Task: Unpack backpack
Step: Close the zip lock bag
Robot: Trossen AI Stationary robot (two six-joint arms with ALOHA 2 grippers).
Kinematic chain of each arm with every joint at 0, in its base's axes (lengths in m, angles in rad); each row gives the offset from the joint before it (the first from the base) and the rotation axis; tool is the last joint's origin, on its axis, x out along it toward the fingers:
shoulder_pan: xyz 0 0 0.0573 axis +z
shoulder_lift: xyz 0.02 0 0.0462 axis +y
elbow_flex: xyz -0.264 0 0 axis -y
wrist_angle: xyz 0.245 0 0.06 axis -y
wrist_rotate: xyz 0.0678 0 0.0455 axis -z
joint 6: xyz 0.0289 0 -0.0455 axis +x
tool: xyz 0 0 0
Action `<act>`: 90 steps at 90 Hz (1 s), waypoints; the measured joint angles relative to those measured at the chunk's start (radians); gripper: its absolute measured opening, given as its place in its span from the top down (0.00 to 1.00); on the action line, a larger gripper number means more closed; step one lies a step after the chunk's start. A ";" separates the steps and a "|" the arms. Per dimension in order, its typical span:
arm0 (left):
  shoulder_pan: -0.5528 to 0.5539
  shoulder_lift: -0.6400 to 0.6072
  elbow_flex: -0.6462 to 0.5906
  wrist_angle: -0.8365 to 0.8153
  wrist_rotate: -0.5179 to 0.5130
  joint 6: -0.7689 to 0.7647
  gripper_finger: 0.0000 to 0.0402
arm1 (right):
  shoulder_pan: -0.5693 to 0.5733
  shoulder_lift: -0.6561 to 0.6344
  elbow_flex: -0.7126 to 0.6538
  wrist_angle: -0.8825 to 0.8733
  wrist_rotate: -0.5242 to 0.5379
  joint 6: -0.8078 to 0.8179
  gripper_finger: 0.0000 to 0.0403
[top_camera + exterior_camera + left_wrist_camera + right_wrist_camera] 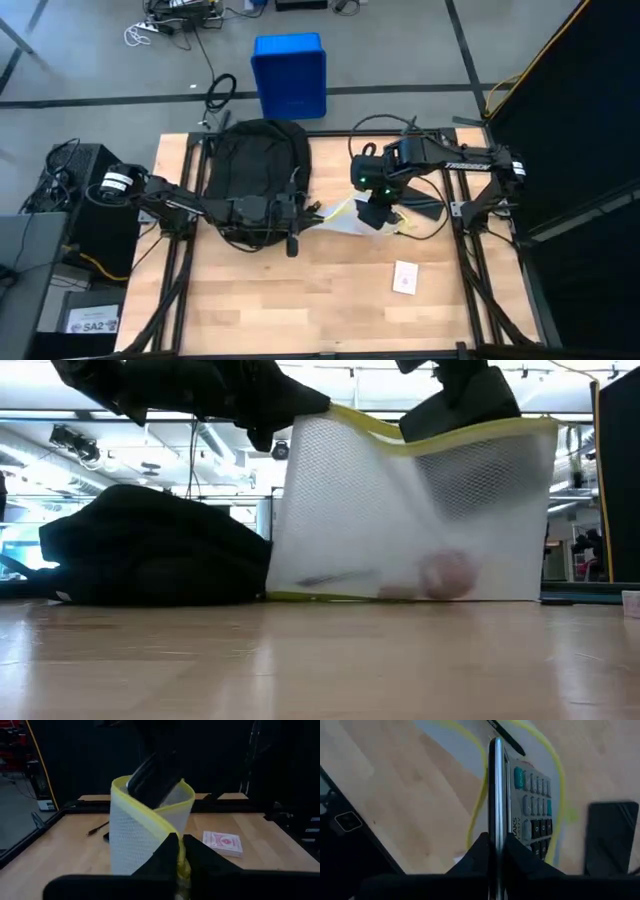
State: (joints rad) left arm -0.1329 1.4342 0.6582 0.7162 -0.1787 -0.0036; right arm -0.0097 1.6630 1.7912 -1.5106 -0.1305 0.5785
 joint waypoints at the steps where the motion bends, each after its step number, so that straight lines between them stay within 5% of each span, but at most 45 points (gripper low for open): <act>1: 0.000 0.000 0.000 0.001 0.000 0.000 1.00 | 0.000 0.001 0.000 -0.001 0.000 0.000 1.00; 54: 0.000 0.000 0.000 0.038 0.000 0.000 1.00 | -0.021 0.188 -0.001 0.026 0.010 -0.224 0.94; 90: 0.000 0.000 0.000 0.037 0.001 0.000 1.00 | 0.009 0.166 0.005 0.024 0.013 -0.296 0.79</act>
State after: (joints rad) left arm -0.1329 1.4342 0.6579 0.7528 -0.1776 -0.0040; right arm -0.0009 1.8289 1.7966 -1.4870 -0.1171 0.2827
